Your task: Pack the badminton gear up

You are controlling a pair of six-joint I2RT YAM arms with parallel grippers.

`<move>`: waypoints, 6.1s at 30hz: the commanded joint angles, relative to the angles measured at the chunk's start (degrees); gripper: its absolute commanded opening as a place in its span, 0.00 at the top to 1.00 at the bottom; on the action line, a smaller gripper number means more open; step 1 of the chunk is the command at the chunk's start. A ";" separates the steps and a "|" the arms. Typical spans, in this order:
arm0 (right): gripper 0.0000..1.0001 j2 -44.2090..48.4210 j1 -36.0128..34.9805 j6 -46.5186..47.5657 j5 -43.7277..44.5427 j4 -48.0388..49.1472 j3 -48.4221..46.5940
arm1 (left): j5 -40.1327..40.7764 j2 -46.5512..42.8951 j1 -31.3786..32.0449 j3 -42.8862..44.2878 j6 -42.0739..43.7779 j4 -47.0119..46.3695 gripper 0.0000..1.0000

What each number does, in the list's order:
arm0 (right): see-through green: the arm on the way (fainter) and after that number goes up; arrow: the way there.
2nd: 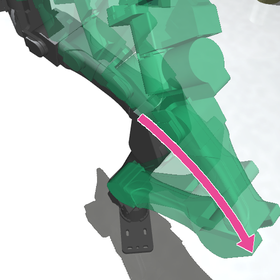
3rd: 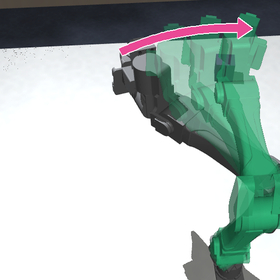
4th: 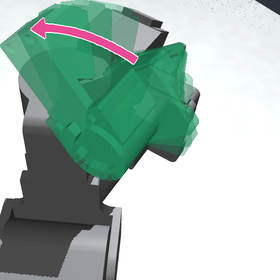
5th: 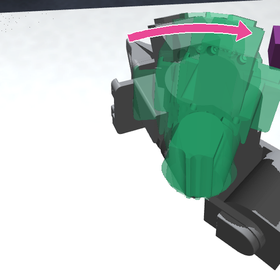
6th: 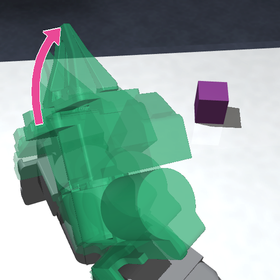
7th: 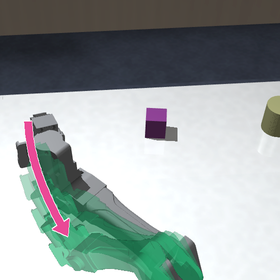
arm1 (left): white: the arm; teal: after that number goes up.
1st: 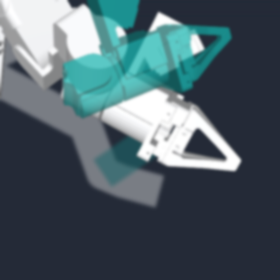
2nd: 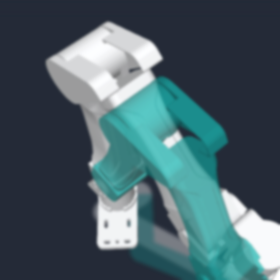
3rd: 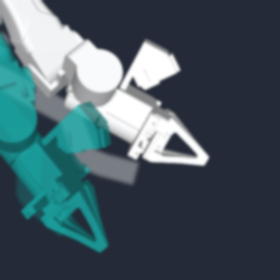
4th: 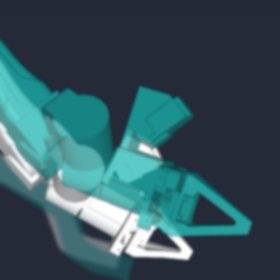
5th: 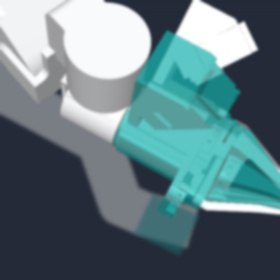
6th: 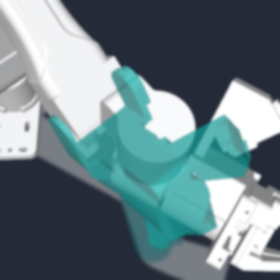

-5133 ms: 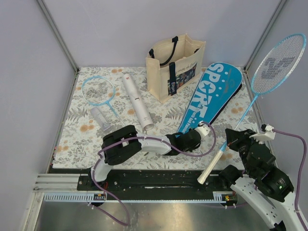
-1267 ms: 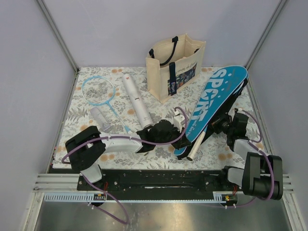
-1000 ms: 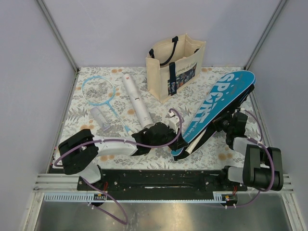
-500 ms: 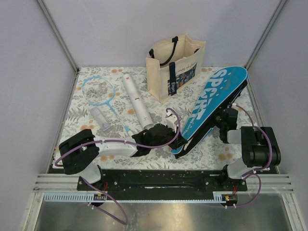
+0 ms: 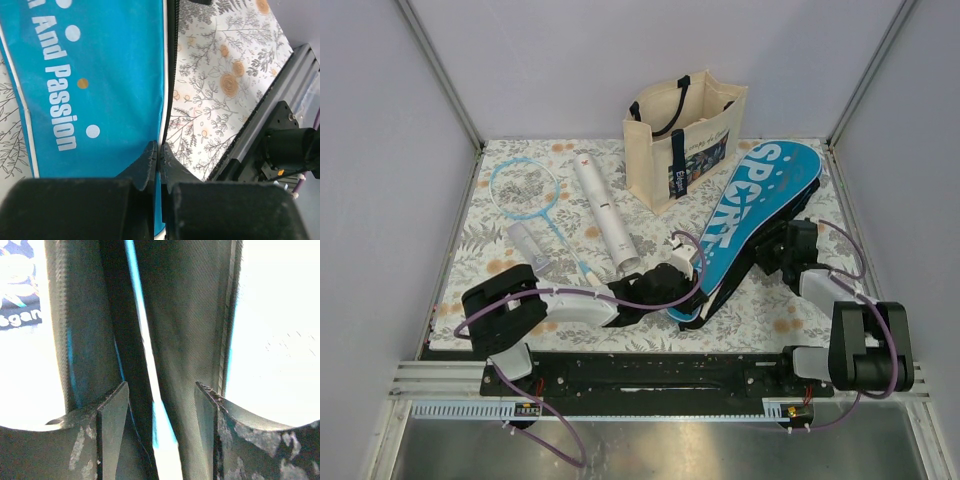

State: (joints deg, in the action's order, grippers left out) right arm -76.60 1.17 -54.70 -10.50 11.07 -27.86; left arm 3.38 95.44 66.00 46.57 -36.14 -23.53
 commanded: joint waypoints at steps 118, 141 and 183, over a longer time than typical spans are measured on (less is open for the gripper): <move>0.35 -25.87 -52.15 4.25 -1.62 3.16 -43.94 | 19.48 -61.06 -24.42 -24.94 -29.34 47.08 1.00; 0.41 -42.85 -55.75 3.01 -5.23 1.15 -57.57 | 19.12 -74.17 -24.42 -29.78 -31.53 47.26 1.00; 1.00 -41.09 -54.52 -0.41 -3.91 5.80 -55.82 | 20.18 -76.10 -24.42 -27.06 -28.11 47.00 0.88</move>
State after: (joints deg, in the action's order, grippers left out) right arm -121.80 -54.15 -53.47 -12.78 10.20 -85.49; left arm 22.55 19.35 41.82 16.36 -66.50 27.73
